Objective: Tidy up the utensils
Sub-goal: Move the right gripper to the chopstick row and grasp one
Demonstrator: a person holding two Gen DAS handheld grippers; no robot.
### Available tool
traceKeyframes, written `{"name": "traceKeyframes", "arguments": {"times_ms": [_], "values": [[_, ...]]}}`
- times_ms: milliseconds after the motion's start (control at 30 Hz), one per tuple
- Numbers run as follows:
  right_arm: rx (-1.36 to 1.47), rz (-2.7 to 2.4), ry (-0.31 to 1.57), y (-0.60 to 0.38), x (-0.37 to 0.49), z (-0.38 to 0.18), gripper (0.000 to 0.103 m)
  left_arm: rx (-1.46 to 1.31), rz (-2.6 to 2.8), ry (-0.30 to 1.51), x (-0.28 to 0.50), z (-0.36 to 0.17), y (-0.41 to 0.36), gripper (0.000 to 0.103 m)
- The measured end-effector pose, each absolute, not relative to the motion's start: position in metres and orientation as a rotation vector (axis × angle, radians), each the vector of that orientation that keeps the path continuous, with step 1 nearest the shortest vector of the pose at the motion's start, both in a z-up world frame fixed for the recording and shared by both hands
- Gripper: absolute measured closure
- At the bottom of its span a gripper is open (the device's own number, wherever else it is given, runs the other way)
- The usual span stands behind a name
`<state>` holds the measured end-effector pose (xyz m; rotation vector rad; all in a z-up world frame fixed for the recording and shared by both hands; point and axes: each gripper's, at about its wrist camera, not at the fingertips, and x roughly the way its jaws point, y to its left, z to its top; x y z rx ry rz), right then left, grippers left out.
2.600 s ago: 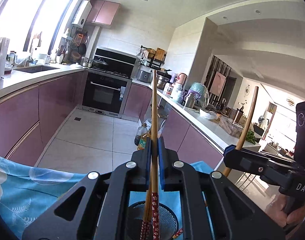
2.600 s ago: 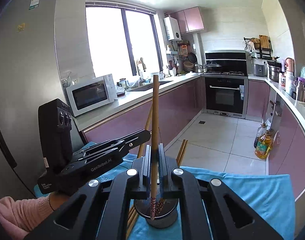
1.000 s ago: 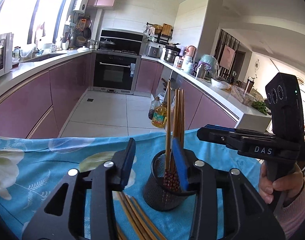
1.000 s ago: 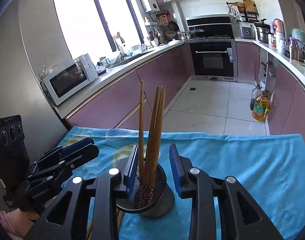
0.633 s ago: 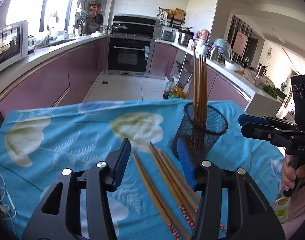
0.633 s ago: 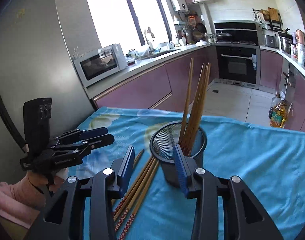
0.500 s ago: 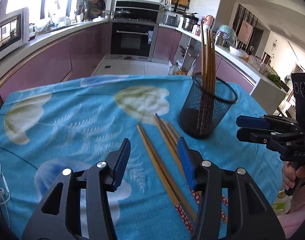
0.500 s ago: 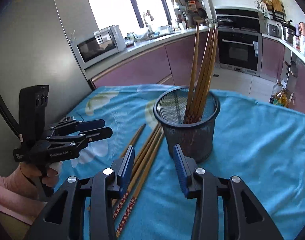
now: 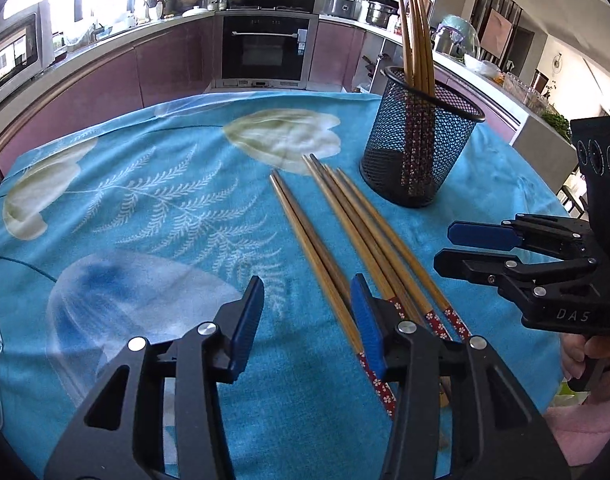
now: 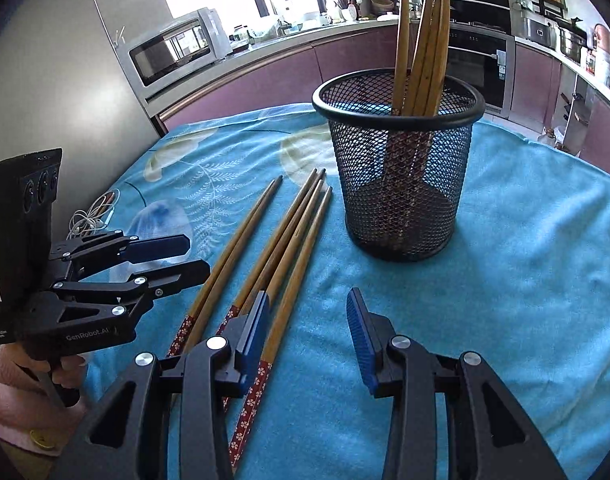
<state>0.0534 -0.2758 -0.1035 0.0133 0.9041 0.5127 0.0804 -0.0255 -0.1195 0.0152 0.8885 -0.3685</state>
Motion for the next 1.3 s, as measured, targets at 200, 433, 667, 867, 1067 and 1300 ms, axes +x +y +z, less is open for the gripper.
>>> {"name": "traceKeyframes", "arguments": {"times_ms": [200, 433, 667, 867, 1067, 1300], "values": [[-0.014, 0.500, 0.905, -0.266, 0.053, -0.106, 0.065, 0.024, -0.369, 0.906, 0.082, -0.124, -0.026, 0.062], [-0.040, 0.483, 0.906, -0.260, 0.054, -0.108, 0.065, 0.069, -0.363, 0.911, 0.084, -0.123, -0.033, 0.061], [-0.052, 0.480, 0.915, -0.257, 0.056, -0.113, 0.065, 0.069, -0.363, 0.920, 0.086, -0.123, -0.033, 0.069], [-0.069, 0.472, 0.914, -0.256, 0.056, -0.114, 0.068, 0.061, -0.369, 0.928, 0.086, -0.123, -0.032, 0.078], [-0.087, 0.448, 0.925, -0.258, 0.060, -0.114, 0.079, 0.036, -0.364, 0.950, 0.089, -0.123, -0.027, 0.079], [-0.101, 0.431, 0.927, -0.252, 0.067, -0.115, 0.080, 0.022, -0.344, 0.959, 0.101, -0.124, -0.027, 0.079]]}}
